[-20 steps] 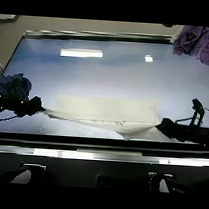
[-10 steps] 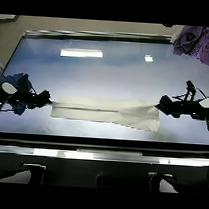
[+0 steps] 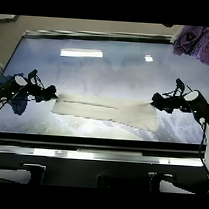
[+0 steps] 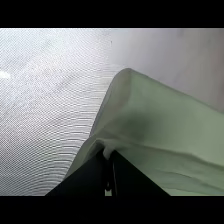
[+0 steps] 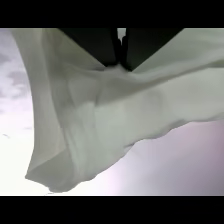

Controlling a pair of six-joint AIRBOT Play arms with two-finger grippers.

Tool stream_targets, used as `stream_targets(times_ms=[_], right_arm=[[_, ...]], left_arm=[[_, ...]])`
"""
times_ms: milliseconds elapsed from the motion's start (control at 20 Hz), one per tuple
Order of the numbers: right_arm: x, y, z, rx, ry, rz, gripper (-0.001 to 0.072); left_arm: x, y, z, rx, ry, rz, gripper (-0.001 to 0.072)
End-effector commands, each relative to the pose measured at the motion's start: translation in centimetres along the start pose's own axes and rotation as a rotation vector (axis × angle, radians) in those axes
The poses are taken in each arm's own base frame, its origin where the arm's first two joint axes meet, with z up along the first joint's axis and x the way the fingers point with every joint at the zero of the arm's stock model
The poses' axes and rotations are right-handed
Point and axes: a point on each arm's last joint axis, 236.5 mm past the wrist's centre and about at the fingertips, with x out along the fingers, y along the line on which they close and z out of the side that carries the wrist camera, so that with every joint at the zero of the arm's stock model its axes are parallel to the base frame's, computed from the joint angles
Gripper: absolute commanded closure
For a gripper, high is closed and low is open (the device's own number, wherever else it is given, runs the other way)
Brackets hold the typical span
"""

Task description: Fold the clothes and pants, and hang the long-sleeved shirts on hangers.

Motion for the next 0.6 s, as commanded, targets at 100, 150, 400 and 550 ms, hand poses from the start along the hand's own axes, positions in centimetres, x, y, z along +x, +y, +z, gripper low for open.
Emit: stream_targets(times_ms=[100,150,400,550], right_arm=[[-0.4,0.3,-0.5,0.025,0.088,0.026,0.0218],[-1.8,0.2,0.0,-0.001,0.103,0.033,0.0205],[-5.8,-5.7,0.5,0.040,0.171,0.053,0.0047],[-4.6,-7.2,-0.1,0.043,0.217,0.115,0.0045]], left_arm=[[1.1,-0.9,0.2,-0.049,0.023,-0.051,0.0396],[0.7,-1.0,0.5,-0.047,0.022,-0.054,0.0371],[-2.6,-1.4,3.0,-0.053,-0.018,-0.052,0.0371],[-3.6,-1.8,4.3,-0.025,-0.051,-0.046,0.0371]])
